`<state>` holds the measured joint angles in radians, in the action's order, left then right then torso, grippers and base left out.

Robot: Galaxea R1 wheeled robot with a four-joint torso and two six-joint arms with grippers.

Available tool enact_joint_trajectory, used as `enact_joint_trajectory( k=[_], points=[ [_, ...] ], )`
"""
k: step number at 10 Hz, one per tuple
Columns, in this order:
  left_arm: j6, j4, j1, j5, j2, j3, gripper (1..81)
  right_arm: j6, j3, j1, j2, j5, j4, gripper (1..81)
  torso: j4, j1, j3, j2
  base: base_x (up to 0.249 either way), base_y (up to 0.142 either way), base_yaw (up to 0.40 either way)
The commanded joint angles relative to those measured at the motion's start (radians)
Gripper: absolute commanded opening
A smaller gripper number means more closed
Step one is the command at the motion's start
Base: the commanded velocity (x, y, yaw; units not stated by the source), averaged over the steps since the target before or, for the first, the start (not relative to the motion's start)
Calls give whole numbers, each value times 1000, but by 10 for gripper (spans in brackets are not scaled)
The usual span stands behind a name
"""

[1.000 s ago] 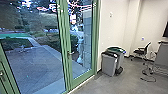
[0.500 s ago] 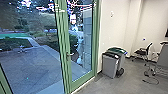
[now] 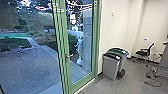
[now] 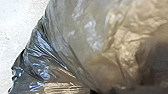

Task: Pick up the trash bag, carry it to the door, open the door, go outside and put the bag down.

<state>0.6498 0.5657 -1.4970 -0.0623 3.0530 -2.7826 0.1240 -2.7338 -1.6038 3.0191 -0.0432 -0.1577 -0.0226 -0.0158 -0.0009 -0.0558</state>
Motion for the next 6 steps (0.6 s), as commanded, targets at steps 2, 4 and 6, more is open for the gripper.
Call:
enact_joint_trajectory(
  k=[2, 4, 6],
  points=[
    [1, 11, 56, -70, 1, 1, 10, -1, -3, 46, 0, -52, -3, 811, 0, 0, 0, 0, 161, 0, 0],
    [1, 11, 57, -70, 1, -2, 10, -1, -3, 44, -1, -52, -2, 811, 0, 0, 0, 0, 161, 0, 0],
    [1, 11, 57, -70, 1, 1, 10, -1, -3, 44, -1, -52, -3, 811, 0, 0, 0, 0, 161, 0, 0]
  ],
)
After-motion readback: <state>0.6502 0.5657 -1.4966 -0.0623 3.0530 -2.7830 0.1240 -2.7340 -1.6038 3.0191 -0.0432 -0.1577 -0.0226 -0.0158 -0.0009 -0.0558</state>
